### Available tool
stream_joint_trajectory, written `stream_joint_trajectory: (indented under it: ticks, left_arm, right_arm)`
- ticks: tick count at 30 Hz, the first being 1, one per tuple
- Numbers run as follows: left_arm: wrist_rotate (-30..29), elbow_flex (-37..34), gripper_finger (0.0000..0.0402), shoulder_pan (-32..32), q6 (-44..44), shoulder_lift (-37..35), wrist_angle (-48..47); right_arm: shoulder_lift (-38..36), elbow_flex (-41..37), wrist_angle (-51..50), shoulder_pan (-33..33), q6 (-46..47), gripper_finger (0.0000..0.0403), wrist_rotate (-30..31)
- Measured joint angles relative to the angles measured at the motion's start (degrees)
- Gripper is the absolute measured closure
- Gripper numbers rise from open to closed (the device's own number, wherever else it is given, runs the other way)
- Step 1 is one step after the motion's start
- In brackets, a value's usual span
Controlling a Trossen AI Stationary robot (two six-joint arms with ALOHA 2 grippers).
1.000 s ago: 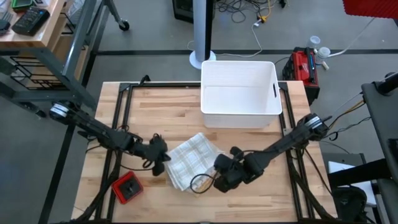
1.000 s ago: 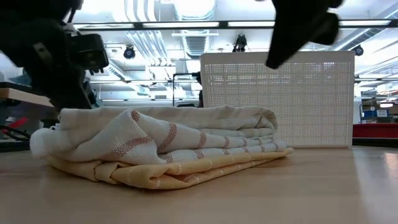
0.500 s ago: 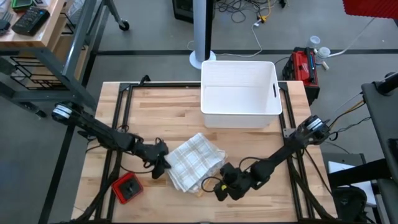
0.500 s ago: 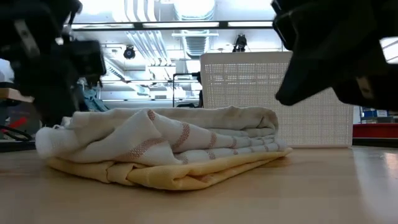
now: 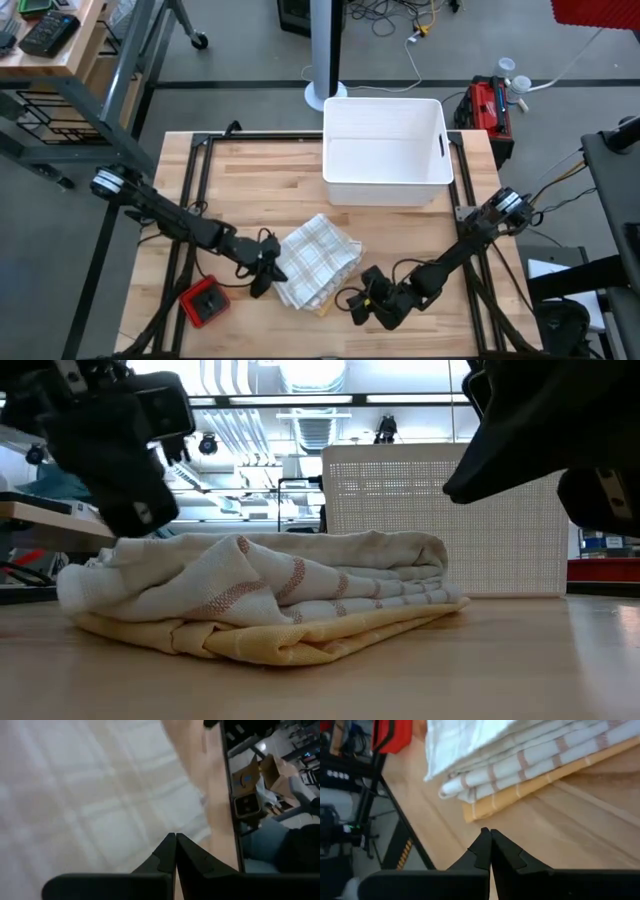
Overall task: Fold towel
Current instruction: Stack the light gray patterned towel on top of the brown patterned towel
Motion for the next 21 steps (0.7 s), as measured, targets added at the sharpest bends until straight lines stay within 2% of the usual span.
stream_joint_trajectory:
  ticks: [5,8,16,21]
  left_arm:
    - [-3.3,3.8,0.0401,0.2,4.6,-0.3,-5.8]
    - [-6.7,4.9,0.0401,0.2,7.3,1.2,-10.8]
    - [-7.6,5.4,0.0401,0.2,7.8,9.1,-8.3]
    - [-3.7,10.1,0.0401,0.1,6.5,15.4,-7.0]
  right_arm:
    - [0.0,-0.4,-0.2,0.0,4.2,0.0401,2.1]
    - [0.0,-1.0,-1.4,0.0,5.5,0.0383,2.6]
    - [0.0,-1.1,-5.6,0.1,14.5,0.0275,2.6]
    - [0.0,-1.1,-5.6,-0.9,17.6,0.0206,3.0]
